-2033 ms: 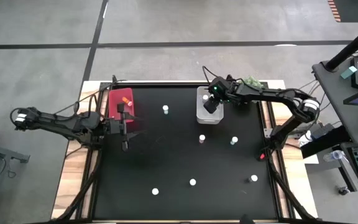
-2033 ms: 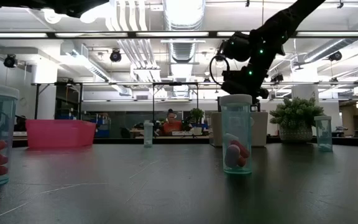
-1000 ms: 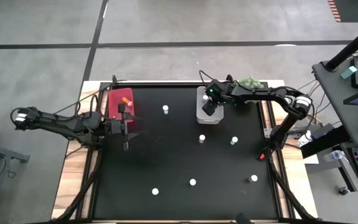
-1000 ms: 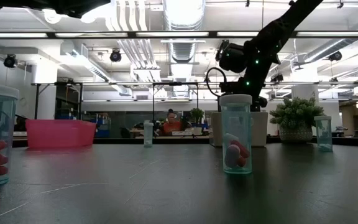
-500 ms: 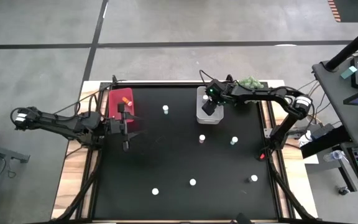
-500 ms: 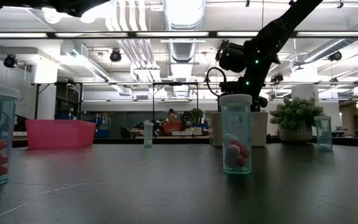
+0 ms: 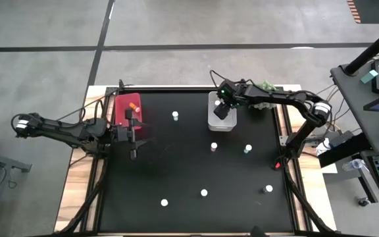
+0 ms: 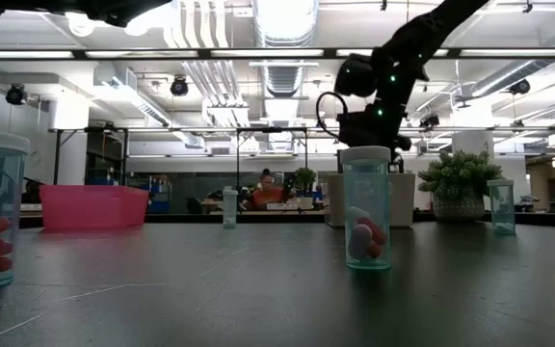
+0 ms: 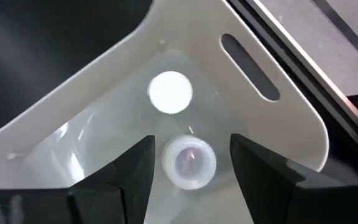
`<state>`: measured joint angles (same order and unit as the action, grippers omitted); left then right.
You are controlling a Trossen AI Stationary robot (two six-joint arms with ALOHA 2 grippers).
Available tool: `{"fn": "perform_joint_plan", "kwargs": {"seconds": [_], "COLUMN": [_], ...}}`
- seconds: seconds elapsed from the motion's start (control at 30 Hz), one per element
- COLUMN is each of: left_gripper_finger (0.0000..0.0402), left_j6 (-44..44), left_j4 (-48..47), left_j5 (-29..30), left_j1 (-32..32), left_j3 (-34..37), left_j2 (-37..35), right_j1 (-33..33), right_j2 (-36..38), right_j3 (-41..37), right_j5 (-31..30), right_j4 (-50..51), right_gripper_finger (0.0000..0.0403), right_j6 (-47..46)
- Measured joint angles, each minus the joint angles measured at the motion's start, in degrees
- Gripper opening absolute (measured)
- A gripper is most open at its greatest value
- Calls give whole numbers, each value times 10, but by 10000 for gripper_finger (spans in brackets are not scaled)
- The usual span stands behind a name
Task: Pick and place medicine bottles into bin by pill shape (circle, oval)
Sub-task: Put the green tablet bottle into the red bin
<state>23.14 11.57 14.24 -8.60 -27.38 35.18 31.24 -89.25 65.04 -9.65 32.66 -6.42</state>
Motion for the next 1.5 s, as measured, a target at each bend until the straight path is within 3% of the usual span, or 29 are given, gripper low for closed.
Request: {"fn": "perform_joint_plan", "kwargs": {"seconds": [0.33,0.63,0.97,1.27,1.5], "left_gripper_finger": [190,190,190,190,190], "left_j6": [-2,-3,-70,-213,-258], "left_j4": [0,10,43,40,16], "left_j5": [0,0,4,66,67], "left_j1": [0,0,0,3,35], "left_j3": [0,0,0,-6,-54], "left_j2": [2,18,67,179,265], "right_j1": [-66,-156,-226,-225,-209], "right_j2": [29,92,204,291,347], "right_j3": [21,-16,-163,-303,-360], "right_j5": [0,0,1,9,41], "right_j4": [25,-3,-215,-467,-552], "right_gripper_finger": [201,201,201,201,201], "right_j6": [-16,-26,22,121,163]}}
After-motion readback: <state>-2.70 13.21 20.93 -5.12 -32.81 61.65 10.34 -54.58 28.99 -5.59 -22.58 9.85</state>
